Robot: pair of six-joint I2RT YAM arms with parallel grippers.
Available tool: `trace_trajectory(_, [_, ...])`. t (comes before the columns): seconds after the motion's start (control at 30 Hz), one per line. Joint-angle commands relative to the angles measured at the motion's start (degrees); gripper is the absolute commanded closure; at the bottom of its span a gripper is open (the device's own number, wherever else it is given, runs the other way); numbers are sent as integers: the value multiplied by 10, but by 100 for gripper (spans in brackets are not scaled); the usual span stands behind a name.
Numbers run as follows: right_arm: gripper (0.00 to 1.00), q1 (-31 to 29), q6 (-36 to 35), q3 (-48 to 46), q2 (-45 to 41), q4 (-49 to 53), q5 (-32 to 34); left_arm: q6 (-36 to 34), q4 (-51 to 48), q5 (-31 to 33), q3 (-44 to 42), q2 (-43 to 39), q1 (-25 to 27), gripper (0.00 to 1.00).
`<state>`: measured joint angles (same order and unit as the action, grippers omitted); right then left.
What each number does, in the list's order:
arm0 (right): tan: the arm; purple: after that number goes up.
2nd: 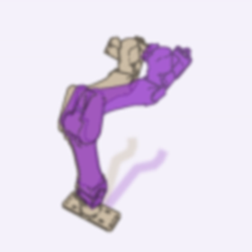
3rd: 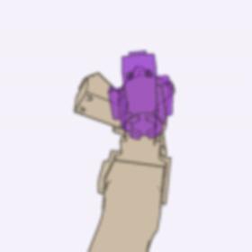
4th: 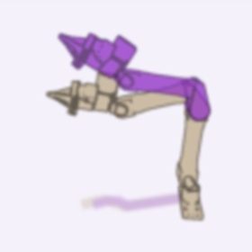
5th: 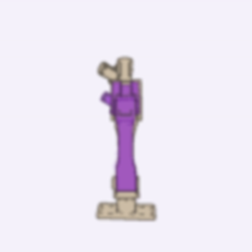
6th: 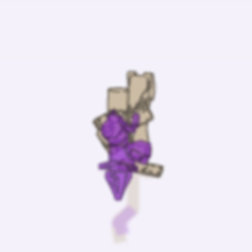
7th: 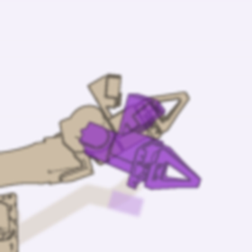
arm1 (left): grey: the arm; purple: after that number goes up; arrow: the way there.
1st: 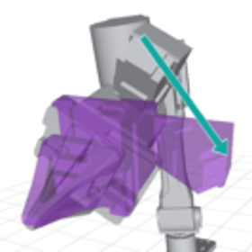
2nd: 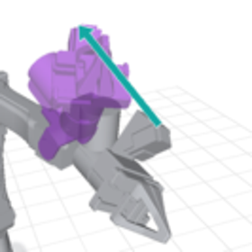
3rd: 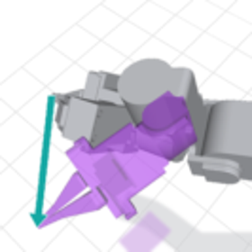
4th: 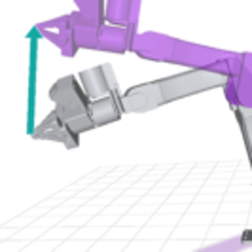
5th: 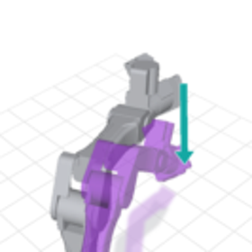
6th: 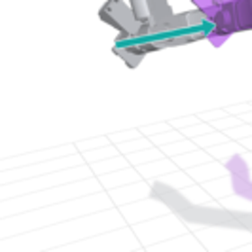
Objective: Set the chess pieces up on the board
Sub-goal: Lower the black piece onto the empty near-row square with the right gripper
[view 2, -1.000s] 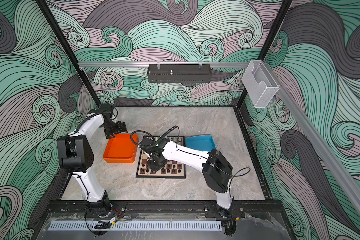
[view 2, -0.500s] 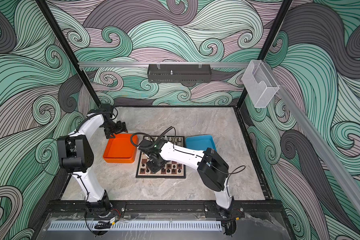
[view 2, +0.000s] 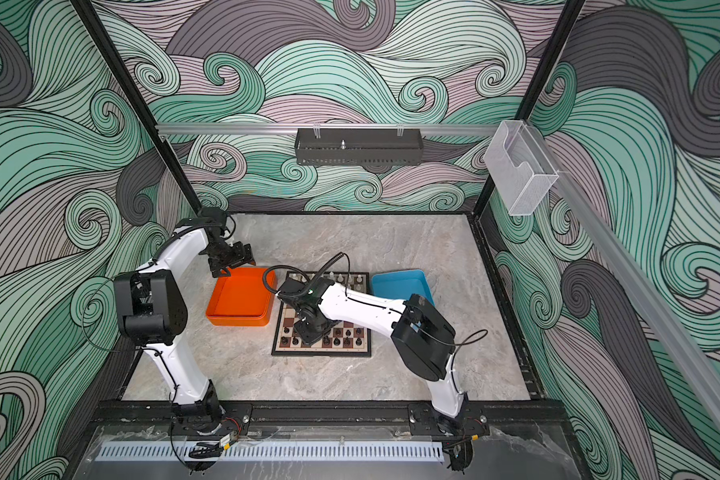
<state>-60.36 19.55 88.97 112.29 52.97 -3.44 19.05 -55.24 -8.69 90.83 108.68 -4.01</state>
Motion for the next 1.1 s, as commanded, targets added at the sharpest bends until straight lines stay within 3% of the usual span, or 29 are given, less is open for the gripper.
trace_trajectory(0.0, [87, 5, 7, -7, 12, 5, 3, 6, 3, -5, 1, 11, -3, 10])
trace_trajectory(1.07, [86, 12, 9, -7, 28, 0, -18, 6, 1, -4, 1, 14, -3, 10])
